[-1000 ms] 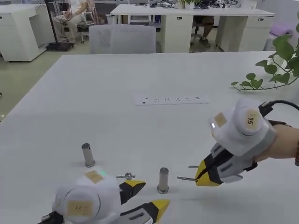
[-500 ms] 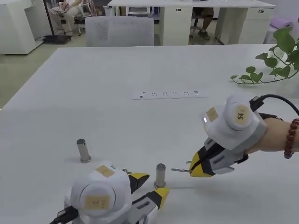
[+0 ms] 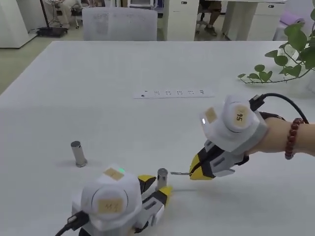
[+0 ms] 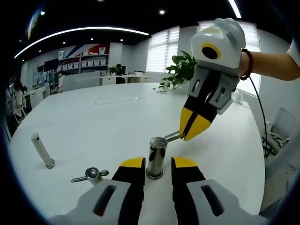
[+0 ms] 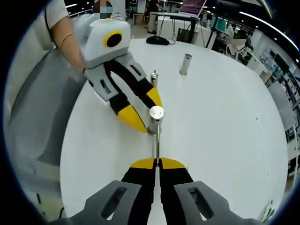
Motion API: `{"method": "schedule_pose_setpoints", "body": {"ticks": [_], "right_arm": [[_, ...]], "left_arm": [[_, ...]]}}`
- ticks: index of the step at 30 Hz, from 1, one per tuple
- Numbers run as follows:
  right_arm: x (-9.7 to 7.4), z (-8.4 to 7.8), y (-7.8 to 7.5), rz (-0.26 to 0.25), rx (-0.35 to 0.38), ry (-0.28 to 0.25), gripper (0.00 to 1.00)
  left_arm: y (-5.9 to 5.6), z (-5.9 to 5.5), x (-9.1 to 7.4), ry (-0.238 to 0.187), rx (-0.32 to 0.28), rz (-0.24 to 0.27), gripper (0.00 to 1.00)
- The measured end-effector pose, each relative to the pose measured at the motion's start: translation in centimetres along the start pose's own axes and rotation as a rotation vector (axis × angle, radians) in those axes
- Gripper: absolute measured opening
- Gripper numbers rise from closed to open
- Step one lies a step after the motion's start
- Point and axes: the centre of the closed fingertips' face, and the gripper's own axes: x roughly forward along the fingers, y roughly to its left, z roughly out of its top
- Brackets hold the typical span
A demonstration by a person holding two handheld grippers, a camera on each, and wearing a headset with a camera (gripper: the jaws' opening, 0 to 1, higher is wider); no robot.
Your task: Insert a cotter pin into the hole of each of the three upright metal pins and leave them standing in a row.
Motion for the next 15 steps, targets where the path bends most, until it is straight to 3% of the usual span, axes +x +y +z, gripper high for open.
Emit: {"method": "schedule_pose_setpoints", "body": {"ticks": [15], "right_arm": [[0.34, 0.68, -0.13, 0.011, -0.039, 0.013, 0.04]], "left_arm": [[0.16, 0.28, 0.32, -0.012, -0.005, 0.003, 0.12]]}}
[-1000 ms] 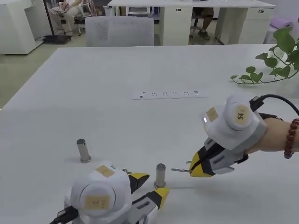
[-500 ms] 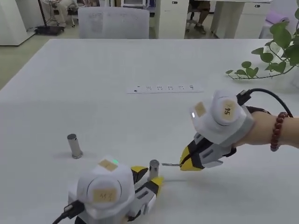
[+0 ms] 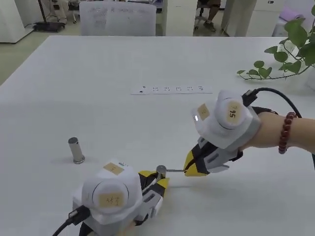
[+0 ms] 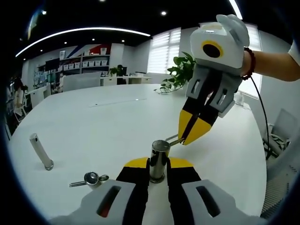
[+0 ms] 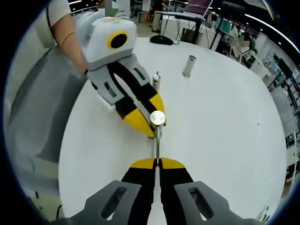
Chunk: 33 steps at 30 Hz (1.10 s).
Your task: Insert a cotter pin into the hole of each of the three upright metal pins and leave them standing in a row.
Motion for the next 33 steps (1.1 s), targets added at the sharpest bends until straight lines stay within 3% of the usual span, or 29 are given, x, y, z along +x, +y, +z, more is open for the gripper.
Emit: {"method": "schedule_pose_setpoints", "body": {"ticks": [33], "right_arm": [[-0.08, 0.83, -0.44, -0.006, -0.090, 0.009, 0.04]], "left_arm": [[0.18, -0.24, 0.20, 0.010, -0.017, -0.012, 0.12]]}}
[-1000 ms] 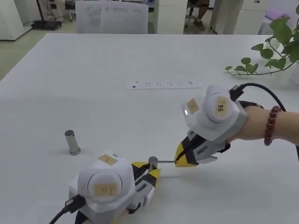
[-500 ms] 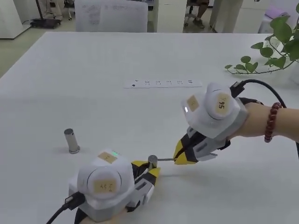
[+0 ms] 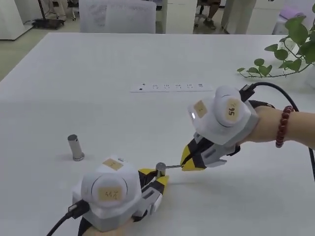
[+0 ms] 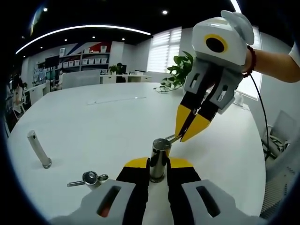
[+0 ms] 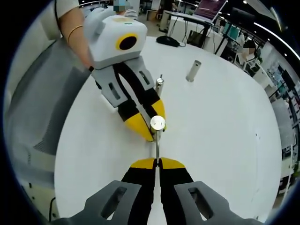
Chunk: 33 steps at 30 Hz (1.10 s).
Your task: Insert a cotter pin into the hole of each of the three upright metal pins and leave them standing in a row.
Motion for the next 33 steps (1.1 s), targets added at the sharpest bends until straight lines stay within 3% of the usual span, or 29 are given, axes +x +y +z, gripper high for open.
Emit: {"method": "schedule_pose_setpoints", "body": {"ticks": [10, 21, 33], "right_arm": [[-0.2, 0.6, 0.3, 0.016, 0.073, -0.049, 0.04], [0.1, 1.4, 0.2, 0.009, 0.047, -0.056, 0.04], [0.3, 2.1, 0.3, 0.004, 0.071, -0.068, 0.04]], "left_arm": [[0.1, -0.1, 0.0, 0.002, 0.008, -0.001, 0.12], [0.1, -0.1, 0.0, 0.006, 0.006, -0.004, 0.12], [-0.1, -0.1, 0.0, 0.006, 0.007, -0.007, 0.12]]}}
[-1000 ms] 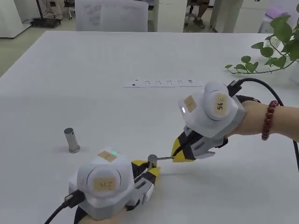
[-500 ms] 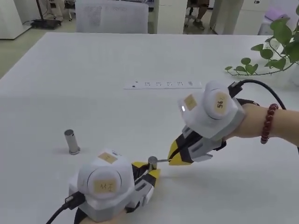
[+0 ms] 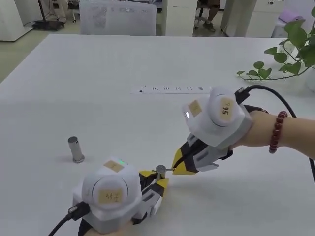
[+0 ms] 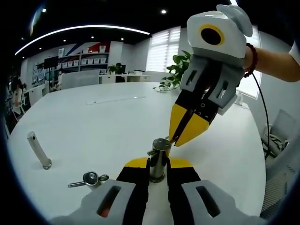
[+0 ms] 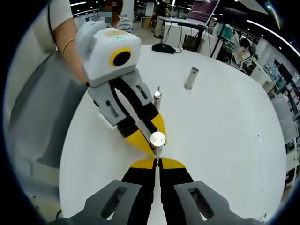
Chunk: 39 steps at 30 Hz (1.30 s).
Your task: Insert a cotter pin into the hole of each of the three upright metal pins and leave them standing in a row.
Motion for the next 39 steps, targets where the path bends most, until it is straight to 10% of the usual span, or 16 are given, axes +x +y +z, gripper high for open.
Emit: {"method": "schedule_pose_setpoints", "body": {"ticks": [39], "right_arm": [[0.2, 1.0, -0.2, -0.017, 0.129, -0.033, 0.10]], "left_arm": [[0.0, -0.1, 0.0, 0.015, -0.001, -0.010, 0.12]]}}
